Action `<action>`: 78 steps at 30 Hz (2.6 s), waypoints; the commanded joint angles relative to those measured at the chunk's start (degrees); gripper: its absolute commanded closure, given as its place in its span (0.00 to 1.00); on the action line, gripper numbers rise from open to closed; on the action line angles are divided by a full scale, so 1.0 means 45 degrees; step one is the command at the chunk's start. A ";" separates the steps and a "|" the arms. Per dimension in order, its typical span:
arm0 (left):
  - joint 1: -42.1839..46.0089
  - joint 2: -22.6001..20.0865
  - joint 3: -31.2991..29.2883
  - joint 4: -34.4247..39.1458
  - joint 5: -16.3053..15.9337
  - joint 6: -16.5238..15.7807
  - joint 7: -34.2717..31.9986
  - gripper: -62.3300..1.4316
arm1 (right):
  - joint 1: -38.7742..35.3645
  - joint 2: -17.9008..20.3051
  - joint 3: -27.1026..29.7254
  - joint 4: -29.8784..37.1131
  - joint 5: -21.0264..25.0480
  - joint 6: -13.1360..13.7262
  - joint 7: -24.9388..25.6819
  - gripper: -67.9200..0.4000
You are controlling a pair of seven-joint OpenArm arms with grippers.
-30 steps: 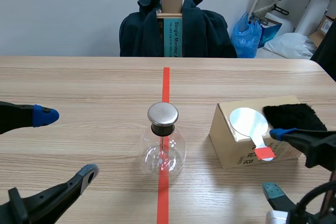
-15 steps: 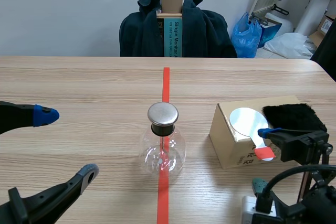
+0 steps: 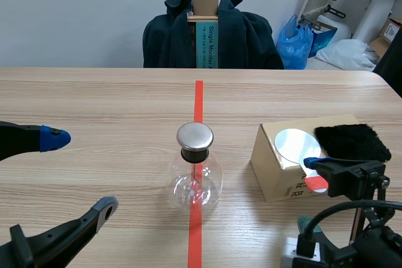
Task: Do the electroscope experiment.
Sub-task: 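Pick up the white charging plate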
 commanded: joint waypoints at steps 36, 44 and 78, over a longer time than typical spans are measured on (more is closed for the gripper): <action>0.0000 0.0000 0.0015 0.0277 -0.0131 0.0015 -0.0170 0.00 | 0.0321 0.0160 0.0170 0.0175 -0.0204 -0.0695 -0.0471 0.98; 0.0000 0.0000 0.0015 0.0277 -0.0131 0.0015 -0.0170 0.00 | 0.0243 0.0233 0.0461 0.0185 -0.0199 -0.2807 -0.0301 0.98; 0.0000 0.0000 0.0015 0.0277 -0.0131 0.0015 -0.0175 0.00 | -0.0243 0.2001 0.3740 0.6120 0.3492 -0.5877 0.0738 0.98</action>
